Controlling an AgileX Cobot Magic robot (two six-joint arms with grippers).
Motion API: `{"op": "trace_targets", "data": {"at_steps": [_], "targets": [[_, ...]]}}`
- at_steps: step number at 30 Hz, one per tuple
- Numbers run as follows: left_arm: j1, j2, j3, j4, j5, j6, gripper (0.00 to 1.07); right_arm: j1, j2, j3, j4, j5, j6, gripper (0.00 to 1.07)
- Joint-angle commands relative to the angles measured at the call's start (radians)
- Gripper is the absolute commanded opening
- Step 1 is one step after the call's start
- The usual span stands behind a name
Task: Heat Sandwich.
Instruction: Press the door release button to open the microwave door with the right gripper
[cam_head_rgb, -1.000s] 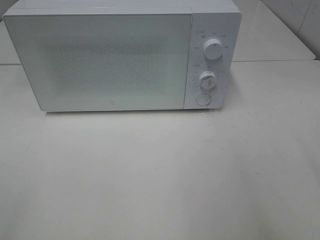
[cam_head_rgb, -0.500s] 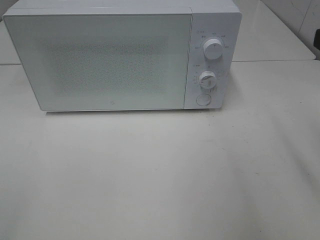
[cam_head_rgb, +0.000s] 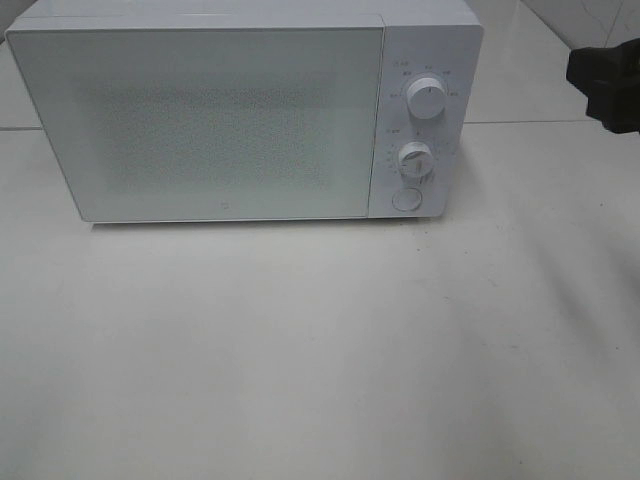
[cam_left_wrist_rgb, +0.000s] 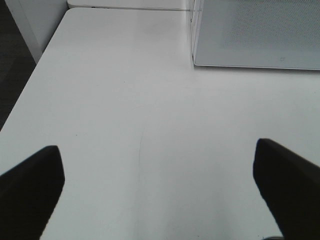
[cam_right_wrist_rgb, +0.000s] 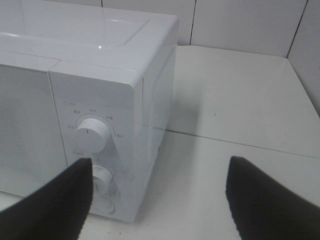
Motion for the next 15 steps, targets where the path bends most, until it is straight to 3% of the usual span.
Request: {"op": "trace_targets", "data": {"at_steps": [1,7,11,15], "targets": [[0.000,-0.018,0.002,-0.002,-0.009,0.007,0.98,-0.007,0.046,0.012,-0.008,-0.100,0.011,0.72],[0.000,-0.018,0.002,-0.002,-0.009,0.007,0.98,0.001,0.126,0.066,0.024,-0.282,-0.012,0.72],[0.000,-0.018,0.002,-0.002,-0.009,0.007,0.98,0.031,0.197,0.111,0.113,-0.407,-0.061,0.72],[0.000,-0.018,0.002,-0.002,-0.009,0.007,0.98,0.123,0.315,0.142,0.273,-0.564,-0.215,0.72]]}}
